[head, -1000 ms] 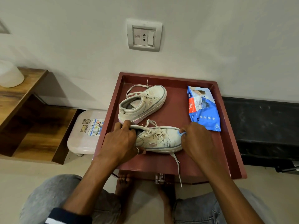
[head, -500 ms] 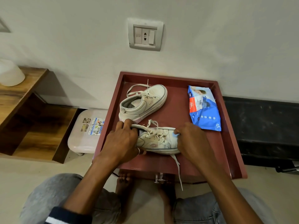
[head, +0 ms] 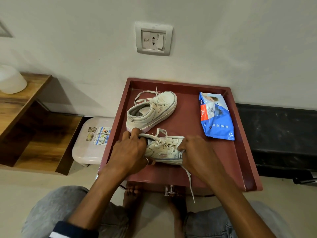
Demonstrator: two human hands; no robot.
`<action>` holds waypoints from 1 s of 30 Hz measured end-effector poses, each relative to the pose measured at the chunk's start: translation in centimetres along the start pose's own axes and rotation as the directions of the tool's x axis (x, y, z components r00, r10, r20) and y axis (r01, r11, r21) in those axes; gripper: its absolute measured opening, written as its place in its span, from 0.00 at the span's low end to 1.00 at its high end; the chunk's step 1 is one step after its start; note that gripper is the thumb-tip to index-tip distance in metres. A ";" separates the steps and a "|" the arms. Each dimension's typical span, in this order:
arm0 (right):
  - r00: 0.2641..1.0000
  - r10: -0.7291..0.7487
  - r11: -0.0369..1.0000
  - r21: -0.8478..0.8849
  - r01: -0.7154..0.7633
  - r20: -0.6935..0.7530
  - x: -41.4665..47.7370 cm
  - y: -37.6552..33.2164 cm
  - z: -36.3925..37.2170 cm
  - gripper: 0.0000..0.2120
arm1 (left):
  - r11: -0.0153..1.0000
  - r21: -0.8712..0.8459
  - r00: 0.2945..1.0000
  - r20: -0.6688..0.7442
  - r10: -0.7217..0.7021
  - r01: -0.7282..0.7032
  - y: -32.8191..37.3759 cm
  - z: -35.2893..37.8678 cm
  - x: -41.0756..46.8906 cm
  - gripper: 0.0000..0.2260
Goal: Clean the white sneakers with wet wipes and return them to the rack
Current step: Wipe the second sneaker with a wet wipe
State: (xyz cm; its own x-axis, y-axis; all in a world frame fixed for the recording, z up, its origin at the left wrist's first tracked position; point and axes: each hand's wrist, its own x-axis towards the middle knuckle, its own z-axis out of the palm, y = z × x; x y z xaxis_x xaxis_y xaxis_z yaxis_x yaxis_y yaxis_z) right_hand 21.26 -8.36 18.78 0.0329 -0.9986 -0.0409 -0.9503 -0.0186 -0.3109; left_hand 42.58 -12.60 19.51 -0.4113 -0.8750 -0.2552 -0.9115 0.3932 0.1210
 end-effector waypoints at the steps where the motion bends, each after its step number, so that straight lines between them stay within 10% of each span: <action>1: 1.000 -0.013 1.000 0.010 0.013 0.021 -0.4 -0.1 -0.2 0.13 | 1.000 0.001 1.000 0.003 0.006 -0.006 0.0 0.0 0.0 0.31; 8: 0.978 0.203 0.979 0.039 -0.201 -0.048 0.4 3.1 -1.1 0.09 | 1.000 0.002 1.000 0.005 0.021 -0.021 0.0 0.1 0.1 0.30; 16: 0.993 -0.115 0.993 -0.004 0.115 0.031 -1.9 -0.5 -0.7 0.10 | 1.000 0.001 1.000 -0.013 0.025 -0.025 -0.1 0.2 0.1 0.31; 30: 1.000 -0.010 0.998 0.060 0.008 0.028 -0.6 2.1 -0.9 0.07 | 0.997 0.033 0.998 -0.010 0.065 -0.065 -0.4 0.4 0.3 0.31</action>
State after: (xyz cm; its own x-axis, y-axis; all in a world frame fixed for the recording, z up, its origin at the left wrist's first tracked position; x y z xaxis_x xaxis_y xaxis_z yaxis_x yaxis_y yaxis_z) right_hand 19.00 -7.83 19.04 0.0510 -0.9966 -0.0647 -0.9298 -0.0237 -0.3673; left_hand 42.84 -12.97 19.02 -0.4700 -0.8503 -0.2367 -0.8825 0.4582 0.1060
